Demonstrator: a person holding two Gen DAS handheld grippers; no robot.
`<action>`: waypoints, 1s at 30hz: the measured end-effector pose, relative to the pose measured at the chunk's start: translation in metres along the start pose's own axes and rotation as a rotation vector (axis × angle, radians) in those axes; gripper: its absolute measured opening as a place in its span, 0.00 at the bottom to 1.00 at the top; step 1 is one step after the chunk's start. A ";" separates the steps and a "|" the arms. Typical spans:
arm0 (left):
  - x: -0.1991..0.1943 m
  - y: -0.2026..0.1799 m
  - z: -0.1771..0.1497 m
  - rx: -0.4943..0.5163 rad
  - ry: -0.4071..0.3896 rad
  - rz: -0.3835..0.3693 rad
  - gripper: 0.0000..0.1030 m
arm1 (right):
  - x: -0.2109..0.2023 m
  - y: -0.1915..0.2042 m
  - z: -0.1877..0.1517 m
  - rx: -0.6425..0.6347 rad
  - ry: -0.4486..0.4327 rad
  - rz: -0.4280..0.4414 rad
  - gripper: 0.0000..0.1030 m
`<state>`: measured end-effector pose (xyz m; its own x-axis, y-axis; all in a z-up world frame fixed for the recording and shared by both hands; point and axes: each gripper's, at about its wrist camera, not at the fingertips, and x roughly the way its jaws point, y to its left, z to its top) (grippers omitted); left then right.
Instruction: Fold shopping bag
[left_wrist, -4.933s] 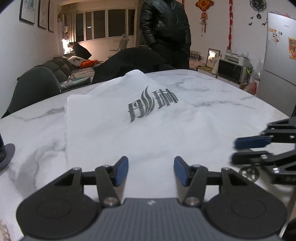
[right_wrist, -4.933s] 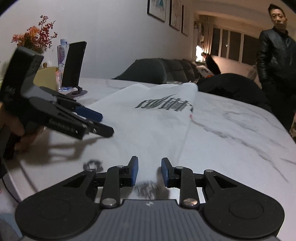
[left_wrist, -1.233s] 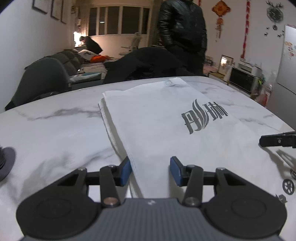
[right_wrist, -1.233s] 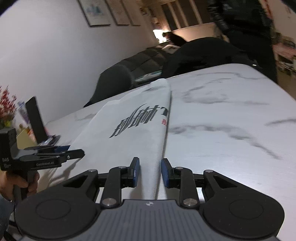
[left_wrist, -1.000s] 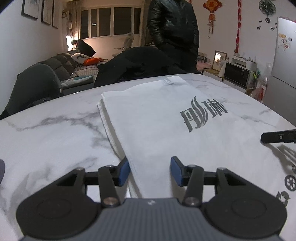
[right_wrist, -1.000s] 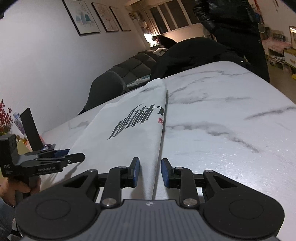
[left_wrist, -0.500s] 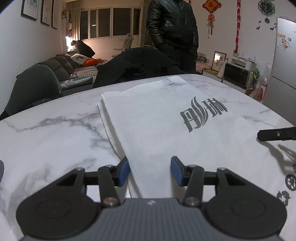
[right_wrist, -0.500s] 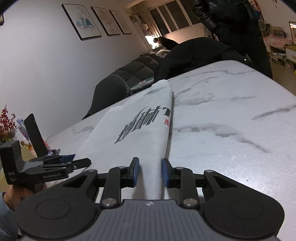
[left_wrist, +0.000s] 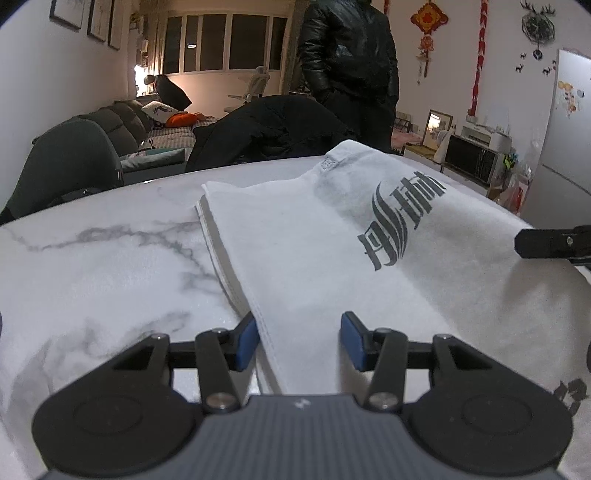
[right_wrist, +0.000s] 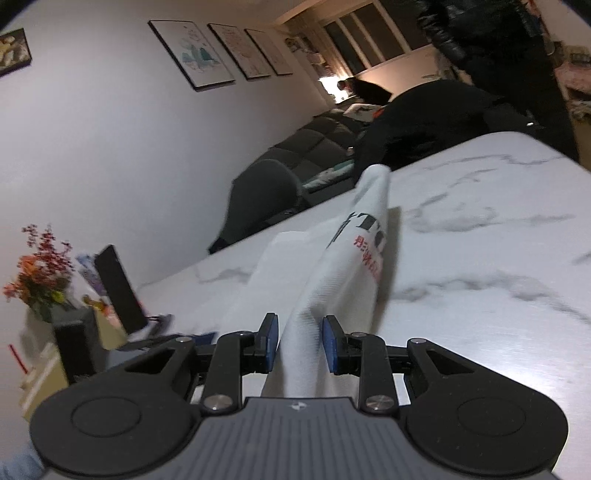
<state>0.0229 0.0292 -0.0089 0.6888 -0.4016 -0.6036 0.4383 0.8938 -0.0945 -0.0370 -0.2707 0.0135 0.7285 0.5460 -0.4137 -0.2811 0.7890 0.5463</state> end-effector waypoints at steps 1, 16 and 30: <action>0.000 0.001 0.000 -0.011 -0.001 -0.006 0.43 | 0.003 0.004 0.001 -0.001 0.001 0.014 0.26; -0.010 0.035 0.003 -0.265 0.002 -0.075 0.43 | 0.056 0.068 -0.024 -0.139 0.093 0.084 0.24; -0.004 0.034 0.012 -0.128 0.038 0.023 0.15 | 0.078 0.111 -0.055 -0.387 0.127 -0.119 0.38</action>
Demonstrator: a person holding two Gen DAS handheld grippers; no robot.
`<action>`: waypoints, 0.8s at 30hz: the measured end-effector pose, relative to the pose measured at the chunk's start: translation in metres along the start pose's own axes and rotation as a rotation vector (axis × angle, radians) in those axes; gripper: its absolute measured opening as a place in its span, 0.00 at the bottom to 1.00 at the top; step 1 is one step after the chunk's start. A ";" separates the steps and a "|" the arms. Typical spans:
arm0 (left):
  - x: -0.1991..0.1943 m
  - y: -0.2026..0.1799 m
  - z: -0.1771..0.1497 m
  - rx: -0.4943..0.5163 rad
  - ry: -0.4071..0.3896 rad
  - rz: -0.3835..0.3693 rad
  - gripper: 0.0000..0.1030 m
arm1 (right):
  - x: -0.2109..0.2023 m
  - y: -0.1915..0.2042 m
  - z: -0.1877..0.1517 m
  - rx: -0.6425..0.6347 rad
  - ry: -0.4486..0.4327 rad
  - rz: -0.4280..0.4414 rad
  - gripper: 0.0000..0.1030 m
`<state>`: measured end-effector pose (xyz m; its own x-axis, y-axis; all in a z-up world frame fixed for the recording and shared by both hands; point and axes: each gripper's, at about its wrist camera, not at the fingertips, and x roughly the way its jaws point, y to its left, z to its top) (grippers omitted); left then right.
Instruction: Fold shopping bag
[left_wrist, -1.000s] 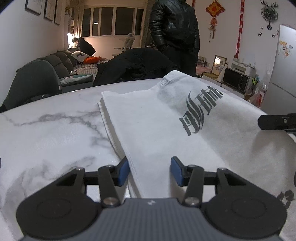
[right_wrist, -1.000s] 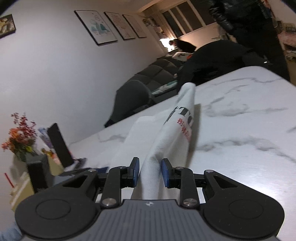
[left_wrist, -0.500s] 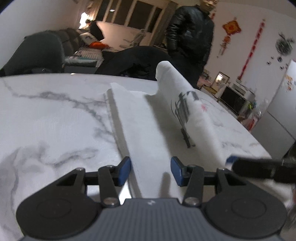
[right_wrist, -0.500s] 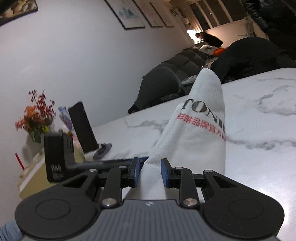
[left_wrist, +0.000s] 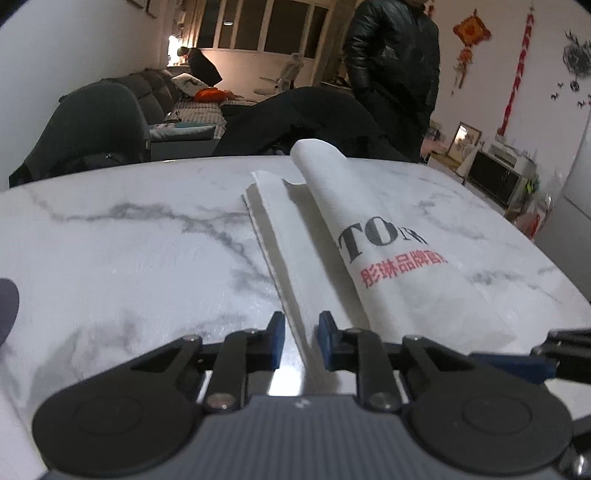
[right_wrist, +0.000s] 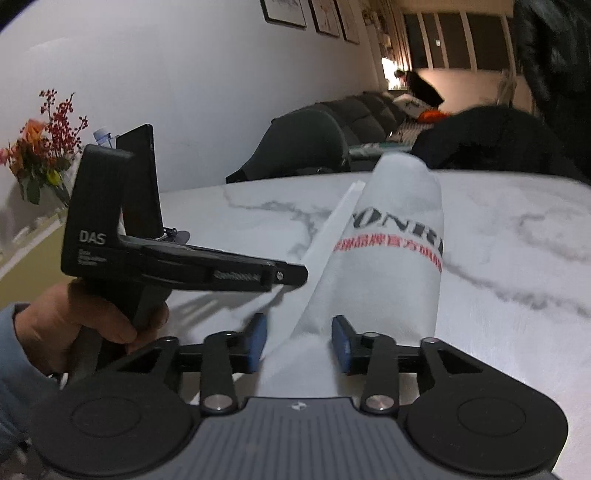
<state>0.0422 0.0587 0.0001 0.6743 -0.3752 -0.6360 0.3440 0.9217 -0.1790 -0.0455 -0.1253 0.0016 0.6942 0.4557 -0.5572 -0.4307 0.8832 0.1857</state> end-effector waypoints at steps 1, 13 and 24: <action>0.001 -0.001 0.001 0.013 0.003 0.007 0.14 | 0.003 0.005 -0.001 -0.030 0.015 -0.030 0.38; -0.005 -0.007 -0.011 0.062 -0.046 0.019 0.10 | 0.015 0.011 -0.017 -0.133 0.027 -0.075 0.02; -0.005 -0.007 -0.010 0.038 -0.048 0.012 0.10 | 0.000 0.011 -0.010 -0.086 0.009 -0.081 0.09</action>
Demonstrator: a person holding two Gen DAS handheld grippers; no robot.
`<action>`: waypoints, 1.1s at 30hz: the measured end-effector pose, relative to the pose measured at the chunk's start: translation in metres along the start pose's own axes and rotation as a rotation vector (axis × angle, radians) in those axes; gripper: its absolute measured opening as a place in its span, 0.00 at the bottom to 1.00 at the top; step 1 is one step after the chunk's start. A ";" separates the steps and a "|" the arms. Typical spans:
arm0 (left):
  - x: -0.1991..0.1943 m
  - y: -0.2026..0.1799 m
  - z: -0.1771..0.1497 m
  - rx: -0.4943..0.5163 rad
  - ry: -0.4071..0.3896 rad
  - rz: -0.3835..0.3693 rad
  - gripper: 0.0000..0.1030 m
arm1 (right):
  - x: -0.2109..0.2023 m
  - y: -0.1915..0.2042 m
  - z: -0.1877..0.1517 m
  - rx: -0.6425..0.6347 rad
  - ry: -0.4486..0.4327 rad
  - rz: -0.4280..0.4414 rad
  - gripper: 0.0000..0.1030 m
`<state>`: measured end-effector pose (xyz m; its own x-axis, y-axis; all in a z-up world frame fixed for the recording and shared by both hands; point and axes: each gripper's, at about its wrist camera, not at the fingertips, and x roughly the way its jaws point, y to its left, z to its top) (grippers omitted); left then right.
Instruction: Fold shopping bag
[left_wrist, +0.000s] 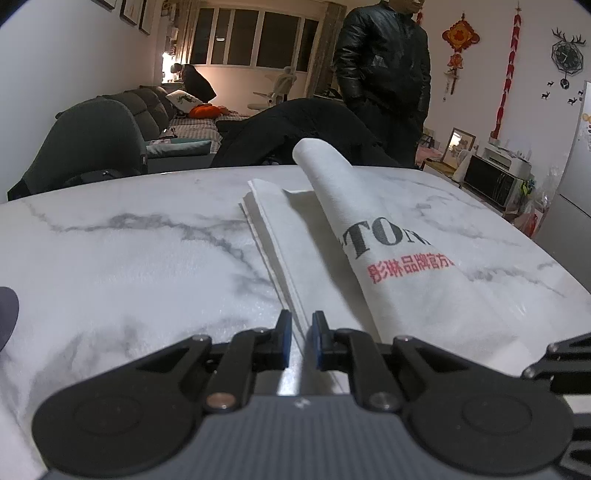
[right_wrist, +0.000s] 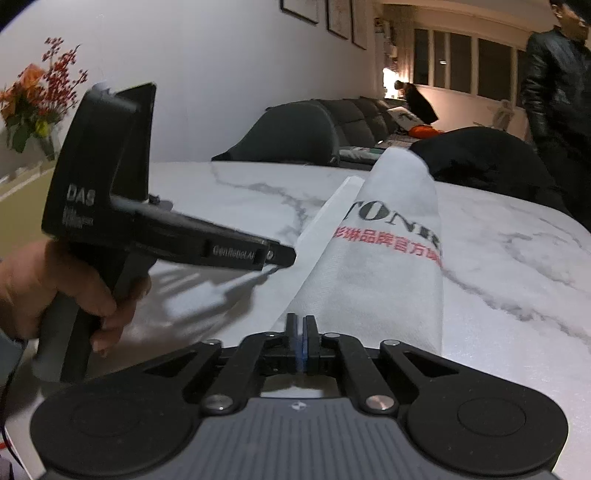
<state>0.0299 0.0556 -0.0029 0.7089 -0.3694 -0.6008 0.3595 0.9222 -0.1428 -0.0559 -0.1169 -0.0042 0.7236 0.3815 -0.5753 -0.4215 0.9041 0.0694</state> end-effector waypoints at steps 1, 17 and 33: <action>0.000 0.000 0.000 0.002 0.000 0.003 0.10 | -0.001 0.000 0.002 0.004 -0.003 0.001 0.16; -0.001 0.001 -0.003 -0.009 0.003 -0.023 0.10 | 0.003 0.000 0.002 -0.002 0.044 0.020 0.34; -0.001 0.005 -0.004 -0.027 -0.001 -0.037 0.10 | 0.017 0.004 0.007 -0.004 0.062 0.007 0.34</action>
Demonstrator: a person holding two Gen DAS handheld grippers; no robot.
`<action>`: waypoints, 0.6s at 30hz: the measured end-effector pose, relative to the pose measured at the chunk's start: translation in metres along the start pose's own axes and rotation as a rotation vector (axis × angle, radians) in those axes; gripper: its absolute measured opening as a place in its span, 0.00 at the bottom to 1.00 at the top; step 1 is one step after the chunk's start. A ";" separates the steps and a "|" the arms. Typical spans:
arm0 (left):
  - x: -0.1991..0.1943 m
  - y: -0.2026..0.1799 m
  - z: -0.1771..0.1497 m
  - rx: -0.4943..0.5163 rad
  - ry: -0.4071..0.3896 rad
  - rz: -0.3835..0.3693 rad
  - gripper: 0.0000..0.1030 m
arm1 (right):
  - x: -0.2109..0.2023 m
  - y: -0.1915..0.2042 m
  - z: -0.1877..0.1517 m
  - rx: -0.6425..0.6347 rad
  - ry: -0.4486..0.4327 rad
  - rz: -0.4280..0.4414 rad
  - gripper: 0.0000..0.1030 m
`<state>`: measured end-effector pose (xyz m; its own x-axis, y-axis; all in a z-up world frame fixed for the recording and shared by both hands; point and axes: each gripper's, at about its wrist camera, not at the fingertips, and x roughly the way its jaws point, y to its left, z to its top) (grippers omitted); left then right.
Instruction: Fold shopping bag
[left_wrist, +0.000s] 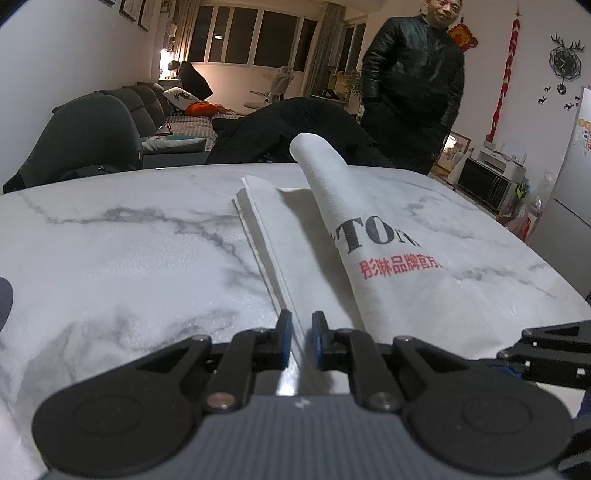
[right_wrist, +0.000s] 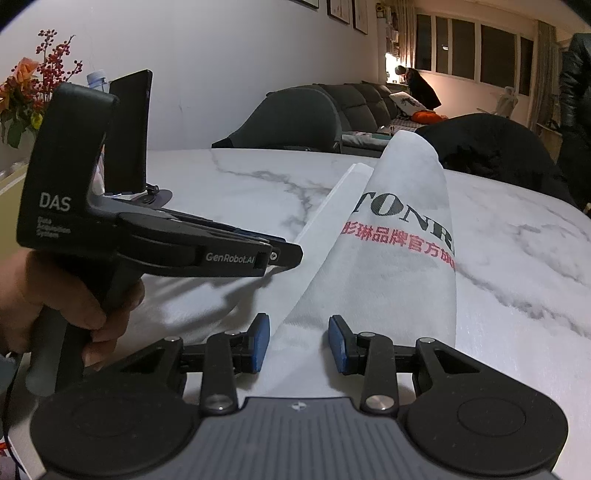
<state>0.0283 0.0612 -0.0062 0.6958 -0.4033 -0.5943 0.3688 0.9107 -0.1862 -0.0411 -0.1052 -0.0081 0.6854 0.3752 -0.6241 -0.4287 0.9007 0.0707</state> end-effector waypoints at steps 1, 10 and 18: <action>0.000 0.001 0.000 -0.004 0.000 -0.003 0.10 | 0.001 0.000 0.001 0.000 0.000 -0.002 0.34; -0.002 0.005 0.000 -0.039 -0.003 -0.026 0.10 | 0.015 0.003 0.007 -0.041 -0.004 -0.042 0.31; -0.002 0.009 0.000 -0.078 -0.005 -0.051 0.10 | 0.018 0.006 0.003 -0.080 -0.035 -0.059 0.20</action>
<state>0.0303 0.0698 -0.0067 0.6802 -0.4501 -0.5786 0.3550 0.8928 -0.2772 -0.0297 -0.0927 -0.0167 0.7303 0.3310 -0.5976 -0.4318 0.9015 -0.0283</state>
